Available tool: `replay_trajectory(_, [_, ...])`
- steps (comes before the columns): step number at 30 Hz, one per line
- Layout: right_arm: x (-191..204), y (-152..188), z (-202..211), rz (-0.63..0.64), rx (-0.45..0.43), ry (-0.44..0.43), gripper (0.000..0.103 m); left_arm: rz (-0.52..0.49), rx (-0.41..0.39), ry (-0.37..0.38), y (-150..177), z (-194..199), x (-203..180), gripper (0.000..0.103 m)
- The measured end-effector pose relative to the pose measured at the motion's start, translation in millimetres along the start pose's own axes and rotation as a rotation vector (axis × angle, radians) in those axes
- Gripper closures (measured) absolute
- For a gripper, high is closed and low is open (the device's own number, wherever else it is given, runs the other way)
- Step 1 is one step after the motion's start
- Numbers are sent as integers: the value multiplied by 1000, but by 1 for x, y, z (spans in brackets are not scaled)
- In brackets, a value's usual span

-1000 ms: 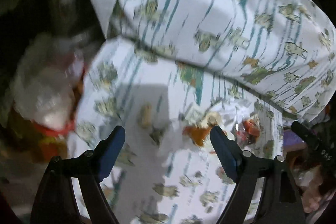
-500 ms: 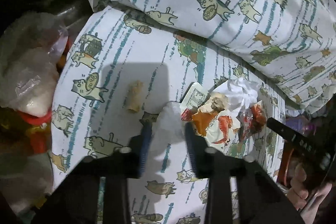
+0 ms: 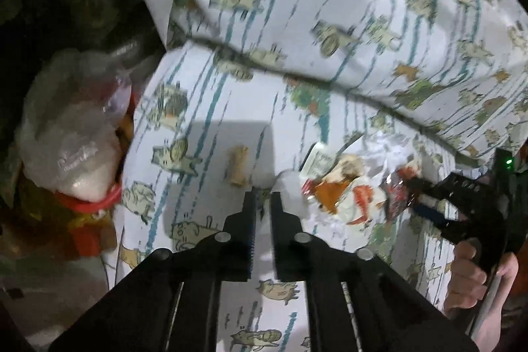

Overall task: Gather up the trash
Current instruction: 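Grasp the roast-chicken bag with the right tool while the left tool grasps crumpled white paper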

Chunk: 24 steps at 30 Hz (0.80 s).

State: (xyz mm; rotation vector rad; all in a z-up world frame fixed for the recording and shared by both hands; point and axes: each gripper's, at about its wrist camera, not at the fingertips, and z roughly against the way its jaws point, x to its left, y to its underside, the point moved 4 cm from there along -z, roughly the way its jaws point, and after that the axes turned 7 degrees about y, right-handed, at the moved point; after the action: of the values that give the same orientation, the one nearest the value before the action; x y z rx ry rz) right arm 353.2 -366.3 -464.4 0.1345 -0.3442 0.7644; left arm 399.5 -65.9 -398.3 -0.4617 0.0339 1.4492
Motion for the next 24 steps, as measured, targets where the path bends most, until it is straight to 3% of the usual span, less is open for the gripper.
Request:
replay_trajectory(2, [4, -3, -2, -2, -8, -19, 44, 41, 32, 1, 3, -9, 7, 72])
replay_trajectory(6, [7, -9, -6, -54, -20, 5, 32, 82, 50, 4, 6, -12, 9, 70])
replay_trajectory(9, [15, -13, -12, -49, -43, 52, 30, 35, 24, -15, 2, -7, 1, 64])
replay_trajectory(12, [28, -12, -16, 23, -71, 152, 30, -22, 0, -53, -1, -7, -4, 53])
replay_trajectory(14, [39, -10, -22, 107, -78, 228, 26, -9, 3, -26, -3, -9, -3, 49])
replay_trajectory(16, [47, -4, -31, 220, -45, 374, 21, 17, 5, 12, -4, -11, -2, 40])
replay_trajectory(18, [49, 2, -38, 288, -12, 479, 21, 53, 11, 27, -5, -14, 1, 39])
replay_trajectory(21, [52, 3, -39, 316, -18, 469, 22, 66, 30, 31, -4, -20, 0, 38])
replay_trajectory(24, [52, 3, -36, 348, -14, 466, 32, 49, 52, 32, -2, -28, -4, 38])
